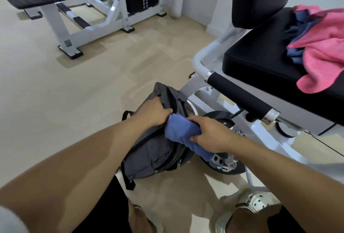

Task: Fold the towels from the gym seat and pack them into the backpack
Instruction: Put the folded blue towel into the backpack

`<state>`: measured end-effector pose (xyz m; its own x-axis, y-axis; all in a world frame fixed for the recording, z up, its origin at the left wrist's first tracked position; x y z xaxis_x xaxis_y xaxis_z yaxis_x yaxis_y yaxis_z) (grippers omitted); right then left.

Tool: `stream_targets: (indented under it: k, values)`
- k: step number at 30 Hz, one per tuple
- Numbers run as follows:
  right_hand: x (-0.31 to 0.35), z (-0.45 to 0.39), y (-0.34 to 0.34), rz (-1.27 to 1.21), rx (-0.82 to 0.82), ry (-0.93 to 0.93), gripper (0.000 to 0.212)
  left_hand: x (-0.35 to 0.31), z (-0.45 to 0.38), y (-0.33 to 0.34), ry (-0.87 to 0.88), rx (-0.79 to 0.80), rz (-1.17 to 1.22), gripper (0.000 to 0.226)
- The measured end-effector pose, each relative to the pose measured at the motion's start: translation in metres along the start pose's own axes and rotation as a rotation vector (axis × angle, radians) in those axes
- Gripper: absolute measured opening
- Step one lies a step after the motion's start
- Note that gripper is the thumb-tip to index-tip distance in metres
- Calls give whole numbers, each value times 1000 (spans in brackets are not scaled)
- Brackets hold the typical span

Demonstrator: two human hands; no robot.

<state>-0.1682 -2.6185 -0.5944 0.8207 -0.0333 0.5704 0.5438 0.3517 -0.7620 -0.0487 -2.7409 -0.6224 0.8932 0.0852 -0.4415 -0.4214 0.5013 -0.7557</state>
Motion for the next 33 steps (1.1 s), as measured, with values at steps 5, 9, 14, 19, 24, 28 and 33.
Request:
stream_targets:
  k: [5,9,14,19,24,28,33]
  values:
    - [2,-12,-16,51,-84,-3,42,8,-9,1,-59,4,-71,27]
    - [15,-25,-24,87,-197,-66,41,19,-4,-14,-55,16,17,13]
    - [18,-52,-5,212,-148,-72,33,56,-1,-33,-151,42,150,11]
    - [-9,-57,12,537,108,145,24,92,4,-50,-225,65,273,21]
    - [-4,-72,27,478,-23,65,26,100,11,-43,-205,126,284,29]
    - [-12,-85,52,157,-53,119,35,89,16,-34,-168,149,268,26]
    - [-13,-85,78,-48,-45,141,33,80,19,-28,-136,154,247,27]
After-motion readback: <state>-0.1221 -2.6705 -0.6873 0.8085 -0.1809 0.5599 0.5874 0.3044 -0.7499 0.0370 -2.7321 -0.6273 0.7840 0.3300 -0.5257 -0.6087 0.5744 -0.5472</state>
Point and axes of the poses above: each hand's wrist, its own z-axis away from the middle knuckle, its own y-axis out of the palm, x = y × z, the point moved 10 cm from there along -z, towards the middle knuckle, and after that the axes turned 15 degrees about -y, right-handed, at the moved point
